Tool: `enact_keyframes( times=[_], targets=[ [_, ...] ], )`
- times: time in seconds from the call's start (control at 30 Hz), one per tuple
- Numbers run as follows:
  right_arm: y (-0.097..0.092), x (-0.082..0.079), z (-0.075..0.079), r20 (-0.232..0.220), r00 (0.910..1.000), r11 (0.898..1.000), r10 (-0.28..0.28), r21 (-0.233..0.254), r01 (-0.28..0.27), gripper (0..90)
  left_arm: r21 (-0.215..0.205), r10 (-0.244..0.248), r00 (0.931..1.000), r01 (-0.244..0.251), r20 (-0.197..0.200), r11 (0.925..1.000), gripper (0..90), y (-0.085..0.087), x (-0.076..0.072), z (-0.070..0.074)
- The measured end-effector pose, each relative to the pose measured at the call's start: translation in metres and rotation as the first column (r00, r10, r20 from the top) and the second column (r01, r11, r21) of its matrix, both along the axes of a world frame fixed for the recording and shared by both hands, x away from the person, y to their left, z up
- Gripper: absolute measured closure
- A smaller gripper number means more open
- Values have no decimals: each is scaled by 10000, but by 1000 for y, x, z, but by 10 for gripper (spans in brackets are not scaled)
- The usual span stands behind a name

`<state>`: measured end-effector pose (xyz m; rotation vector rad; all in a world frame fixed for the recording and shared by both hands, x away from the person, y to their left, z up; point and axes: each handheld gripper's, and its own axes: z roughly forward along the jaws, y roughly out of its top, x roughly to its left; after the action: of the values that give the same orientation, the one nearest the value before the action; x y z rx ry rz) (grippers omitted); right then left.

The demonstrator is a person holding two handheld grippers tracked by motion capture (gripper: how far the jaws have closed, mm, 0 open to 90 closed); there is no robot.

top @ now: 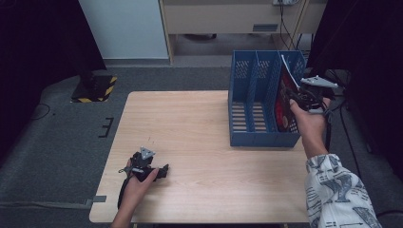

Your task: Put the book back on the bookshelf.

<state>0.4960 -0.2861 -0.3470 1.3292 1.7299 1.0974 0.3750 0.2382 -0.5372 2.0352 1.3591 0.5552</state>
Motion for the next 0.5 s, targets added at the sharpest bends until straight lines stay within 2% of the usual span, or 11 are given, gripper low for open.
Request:
enact_keyframes(
  times=[0.37, 0.5],
  targets=[
    [2, 1, 11, -147, 9999, 9998, -72, -207, 69, 772, 3, -11, 10000, 11, -7, 10000, 0, 0, 0, 0],
    [2, 3, 14, -236, 9996, 9998, -127, -126, 124, 759, 5, -11, 10000, 11, -3, 10000, 0, 0, 0, 0]
  ],
)
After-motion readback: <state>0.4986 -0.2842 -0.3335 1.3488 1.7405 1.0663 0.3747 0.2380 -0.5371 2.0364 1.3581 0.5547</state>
